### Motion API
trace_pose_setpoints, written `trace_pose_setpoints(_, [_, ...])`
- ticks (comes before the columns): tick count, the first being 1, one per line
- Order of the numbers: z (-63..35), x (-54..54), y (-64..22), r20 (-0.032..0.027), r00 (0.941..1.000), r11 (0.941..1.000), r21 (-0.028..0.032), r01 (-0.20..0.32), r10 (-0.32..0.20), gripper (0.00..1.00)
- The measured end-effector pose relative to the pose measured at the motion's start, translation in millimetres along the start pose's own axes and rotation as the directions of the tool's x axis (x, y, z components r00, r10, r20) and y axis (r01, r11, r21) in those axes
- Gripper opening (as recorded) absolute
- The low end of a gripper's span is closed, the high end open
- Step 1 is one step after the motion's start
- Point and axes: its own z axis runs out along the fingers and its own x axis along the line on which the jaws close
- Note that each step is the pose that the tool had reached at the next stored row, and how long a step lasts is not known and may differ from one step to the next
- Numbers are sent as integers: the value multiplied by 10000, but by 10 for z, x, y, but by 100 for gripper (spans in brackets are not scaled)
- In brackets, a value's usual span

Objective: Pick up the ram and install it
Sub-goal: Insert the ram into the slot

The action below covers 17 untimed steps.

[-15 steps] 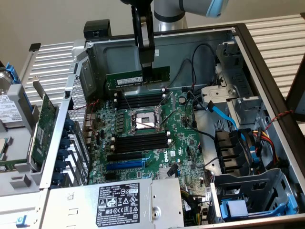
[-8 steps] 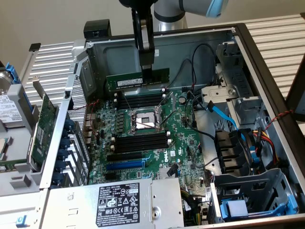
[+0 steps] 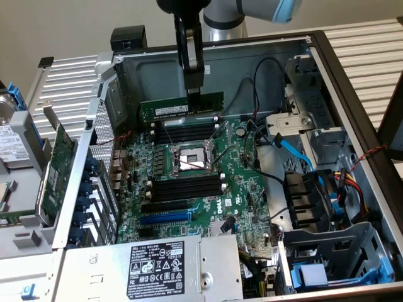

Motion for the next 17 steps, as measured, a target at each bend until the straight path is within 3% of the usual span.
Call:
trace_pose_setpoints(7, [12, 0, 0, 5, 10000, 10000, 4, 1, -1, 13])
trace_pose_setpoints(12, [32, 0, 1, 16, 10000, 10000, -88, -12, 12, 13])
trace_pose_setpoints(17, [48, -1, 0, 20, 9999, 9998, -90, -159, 159, 13])
